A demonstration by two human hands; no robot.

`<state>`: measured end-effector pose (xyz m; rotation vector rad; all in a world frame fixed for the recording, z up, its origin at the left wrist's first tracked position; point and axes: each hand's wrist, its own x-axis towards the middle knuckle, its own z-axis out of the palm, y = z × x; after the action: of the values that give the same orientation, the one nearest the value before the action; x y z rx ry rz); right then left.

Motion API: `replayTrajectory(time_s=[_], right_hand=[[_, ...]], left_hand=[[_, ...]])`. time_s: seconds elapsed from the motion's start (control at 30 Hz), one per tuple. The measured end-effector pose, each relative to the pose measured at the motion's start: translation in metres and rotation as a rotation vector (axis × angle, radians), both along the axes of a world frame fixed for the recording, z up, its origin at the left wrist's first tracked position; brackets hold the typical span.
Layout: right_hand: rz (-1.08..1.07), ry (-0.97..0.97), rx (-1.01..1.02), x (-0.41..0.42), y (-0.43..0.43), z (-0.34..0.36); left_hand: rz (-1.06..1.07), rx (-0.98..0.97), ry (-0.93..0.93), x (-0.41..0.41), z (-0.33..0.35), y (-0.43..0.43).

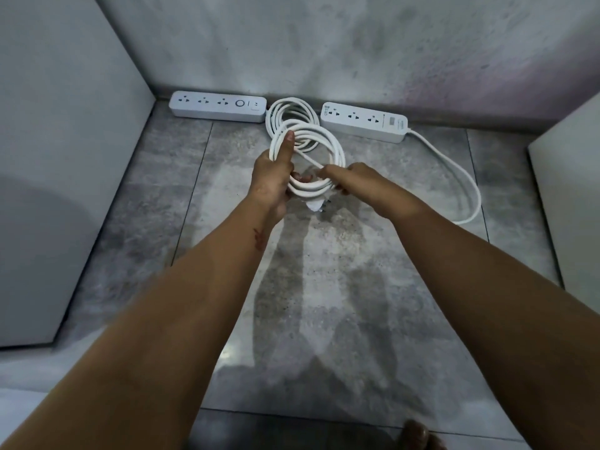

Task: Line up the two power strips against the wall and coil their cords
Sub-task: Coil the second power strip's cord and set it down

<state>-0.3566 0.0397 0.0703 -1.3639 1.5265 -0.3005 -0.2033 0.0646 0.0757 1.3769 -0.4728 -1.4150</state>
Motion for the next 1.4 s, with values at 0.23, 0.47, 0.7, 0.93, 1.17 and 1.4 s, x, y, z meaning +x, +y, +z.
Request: replayTrajectory(time_s=[0.23,0.47,0.7,0.93,1.17,1.4], right_hand=[[-0.004,-0.004,0.034,-0.003,-0.008,0.000],[-0.160,-0.140,-0.010,-0.010,-0.015,0.011],[-0.024,-0.009,-0.088,-0.006,-0.020,0.014],[-0.040,0.082,-0.182,-0.001,-0.022,0.010],[0.073,0.178,-0.286,-0.004,-0.025,0.009],[0.280,0.215,-0.293,-0.008,-0.020,0.012]], left_hand=[[-0.101,0.034,0.004,0.008,-0.008,0.005],[-0.279,-0.003,-0.230,0.013,-0.008,0.004],[-0.134,-0.006,-0.219,0.000,-0.023,0.006],[0.041,0.019,-0.084,-0.026,-0.017,0.008],[-0.006,0.134,0.132,-0.038,-0.016,0.009],[-0.327,0.048,-0.255,0.000,-0.012,-0.014]])
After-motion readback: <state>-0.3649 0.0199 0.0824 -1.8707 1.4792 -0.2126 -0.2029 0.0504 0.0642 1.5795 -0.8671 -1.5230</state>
